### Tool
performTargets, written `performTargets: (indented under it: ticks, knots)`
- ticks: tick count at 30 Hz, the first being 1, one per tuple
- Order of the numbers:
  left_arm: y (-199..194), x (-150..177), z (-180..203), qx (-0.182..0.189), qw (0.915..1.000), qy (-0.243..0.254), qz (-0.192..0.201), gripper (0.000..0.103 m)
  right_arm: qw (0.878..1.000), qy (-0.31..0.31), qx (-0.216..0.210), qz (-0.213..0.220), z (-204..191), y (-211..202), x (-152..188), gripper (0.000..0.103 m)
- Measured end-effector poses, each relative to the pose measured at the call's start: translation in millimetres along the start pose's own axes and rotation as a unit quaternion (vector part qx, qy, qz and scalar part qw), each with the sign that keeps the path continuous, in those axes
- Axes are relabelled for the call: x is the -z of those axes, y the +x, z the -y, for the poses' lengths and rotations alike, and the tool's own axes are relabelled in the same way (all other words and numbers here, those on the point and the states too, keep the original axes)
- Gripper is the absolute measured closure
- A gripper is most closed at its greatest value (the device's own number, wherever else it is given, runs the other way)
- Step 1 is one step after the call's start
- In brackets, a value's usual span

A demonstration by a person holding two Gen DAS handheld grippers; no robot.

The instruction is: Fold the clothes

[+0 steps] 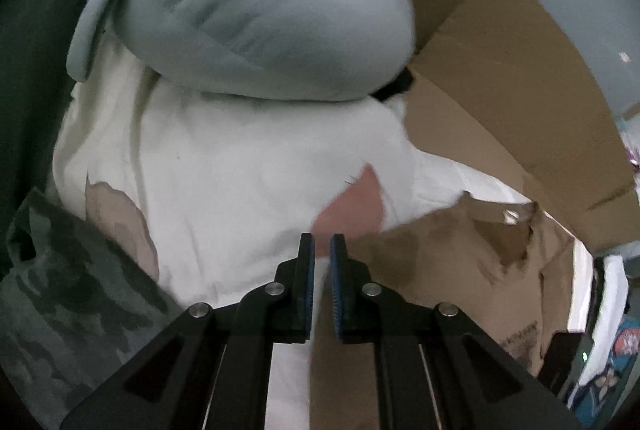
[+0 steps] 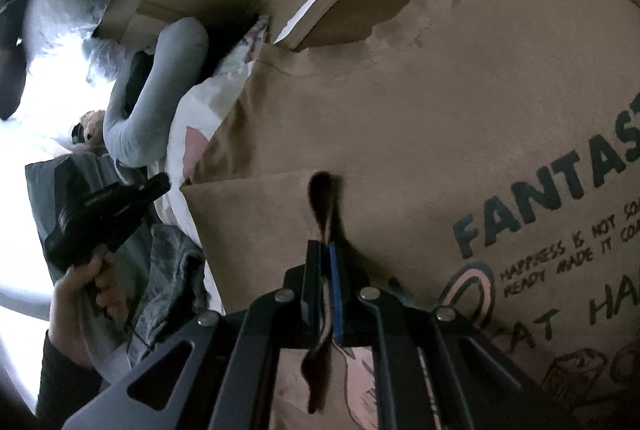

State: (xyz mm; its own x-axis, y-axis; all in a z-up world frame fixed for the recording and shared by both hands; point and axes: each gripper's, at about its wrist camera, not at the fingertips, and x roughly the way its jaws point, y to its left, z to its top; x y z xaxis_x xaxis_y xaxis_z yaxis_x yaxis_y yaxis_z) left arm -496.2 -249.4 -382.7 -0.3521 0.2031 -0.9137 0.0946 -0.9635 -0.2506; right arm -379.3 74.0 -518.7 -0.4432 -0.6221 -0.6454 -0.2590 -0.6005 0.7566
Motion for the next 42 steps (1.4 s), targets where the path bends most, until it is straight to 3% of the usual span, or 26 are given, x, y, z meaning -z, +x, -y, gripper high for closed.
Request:
performTargets:
  ticks: [11, 16, 21, 25, 30, 42]
  knots:
    - [21.7, 42.5, 20.2, 0.044, 0.9967, 0.037, -0.058, 0.095, 1.000, 0.001, 0.004, -0.015, 3.4, 8.7, -3.8, 0.089]
    - [45.4, 44.2, 17.7, 0.027, 0.9966, 0.038, -0.067, 0.095, 0.999, -0.022, 0.004, -0.025, -1.6, 17.1, -12.9, 0.089]
    - [51.0, 40.1, 10.9, 0.016, 0.9982, 0.027, -0.052, 0.095, 0.999, -0.035, 0.007, -0.029, -7.0, 21.4, -19.5, 0.089]
    - [47.4, 39.2, 3.8, 0.012, 0.9988, 0.015, -0.046, 0.097, 0.998, -0.058, 0.026, -0.027, -15.8, 20.5, -25.6, 0.098]
    - [43.0, 38.1, -5.0, 0.006, 0.9992, 0.000, -0.039, 0.100, 0.996, -0.074, 0.041, -0.021, -27.8, 16.5, -35.8, 0.099]
    - [5.1, 47.9, -12.0, 0.011, 0.9997, -0.003, -0.022, 0.098, 0.999, -0.028, 0.044, -0.008, -10.6, -8.5, -27.8, 0.084]
